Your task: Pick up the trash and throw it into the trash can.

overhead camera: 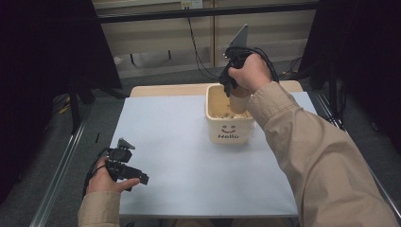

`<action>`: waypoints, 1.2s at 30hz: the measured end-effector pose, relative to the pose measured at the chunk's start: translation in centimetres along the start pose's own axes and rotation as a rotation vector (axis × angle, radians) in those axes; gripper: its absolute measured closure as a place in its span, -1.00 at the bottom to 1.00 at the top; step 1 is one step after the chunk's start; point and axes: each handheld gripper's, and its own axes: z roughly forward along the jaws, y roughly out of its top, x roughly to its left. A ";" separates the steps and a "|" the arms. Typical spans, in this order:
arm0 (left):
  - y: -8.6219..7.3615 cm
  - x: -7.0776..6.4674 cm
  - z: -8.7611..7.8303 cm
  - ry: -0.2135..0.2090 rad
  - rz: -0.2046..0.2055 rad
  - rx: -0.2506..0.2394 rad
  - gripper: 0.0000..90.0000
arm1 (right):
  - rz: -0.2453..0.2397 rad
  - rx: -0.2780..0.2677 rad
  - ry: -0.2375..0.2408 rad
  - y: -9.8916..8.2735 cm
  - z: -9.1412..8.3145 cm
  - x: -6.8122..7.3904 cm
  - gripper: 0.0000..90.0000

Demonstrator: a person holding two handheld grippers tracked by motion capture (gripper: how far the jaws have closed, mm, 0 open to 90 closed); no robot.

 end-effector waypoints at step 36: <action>0.2 -0.3 -0.2 -0.007 0.006 -0.002 -0.70 | 0.029 -0.062 -0.016 -1.1 -8.2 -2.9 -0.79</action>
